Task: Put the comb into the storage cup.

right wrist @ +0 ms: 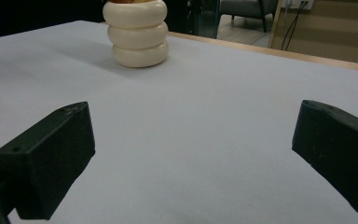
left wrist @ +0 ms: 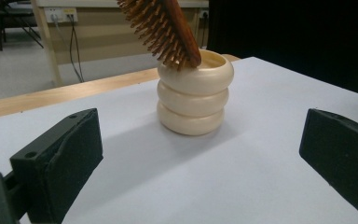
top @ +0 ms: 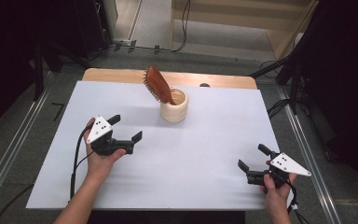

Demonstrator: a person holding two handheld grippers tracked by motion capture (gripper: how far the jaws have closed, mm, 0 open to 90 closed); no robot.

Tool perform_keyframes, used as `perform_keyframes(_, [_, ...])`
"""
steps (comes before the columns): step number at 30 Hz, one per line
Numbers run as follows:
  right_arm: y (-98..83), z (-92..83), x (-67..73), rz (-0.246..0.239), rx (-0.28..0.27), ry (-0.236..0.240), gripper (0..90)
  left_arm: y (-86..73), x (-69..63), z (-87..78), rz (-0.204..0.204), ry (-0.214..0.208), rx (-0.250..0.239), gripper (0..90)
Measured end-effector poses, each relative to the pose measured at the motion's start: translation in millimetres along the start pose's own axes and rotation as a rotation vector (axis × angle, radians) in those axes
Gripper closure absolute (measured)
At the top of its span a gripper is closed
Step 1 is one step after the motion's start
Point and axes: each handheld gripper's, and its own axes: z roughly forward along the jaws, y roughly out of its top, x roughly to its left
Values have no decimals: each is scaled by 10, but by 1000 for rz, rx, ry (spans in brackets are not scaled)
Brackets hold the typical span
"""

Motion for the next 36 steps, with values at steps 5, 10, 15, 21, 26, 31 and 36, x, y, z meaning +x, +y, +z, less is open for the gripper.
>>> perform_keyframes(5, [-3, 2, 0, -1, 6, -3, 0, -46, 28, -89, 2, 13, 9, 0])
perform_keyframes(10, [-7, 7, -3, -1, 6, -3, 0, -79, 44, -190, 4, 25, -1, 0])
perform_keyframes(15, [-8, 4, -6, 8, 6, -5, 0, -107, 67, -298, -2, 41, -5, 0])
perform_keyframes(21, [-6, -4, -9, 8, 7, -7, 0, -147, 94, -423, -5, 61, -5, 0])
perform_keyframes(26, [-8, -2, -10, 7, 8, -10, 0, -197, 136, -501, -9, 74, -1, 0])
perform_keyframes(31, [-7, 0, -8, 9, 8, -9, 0, -259, 160, -586, -20, 91, 2, 0])
perform_keyframes(36, [-7, 0, -6, 9, 9, -11, 0, -327, 184, -661, -18, 100, 14, 0])
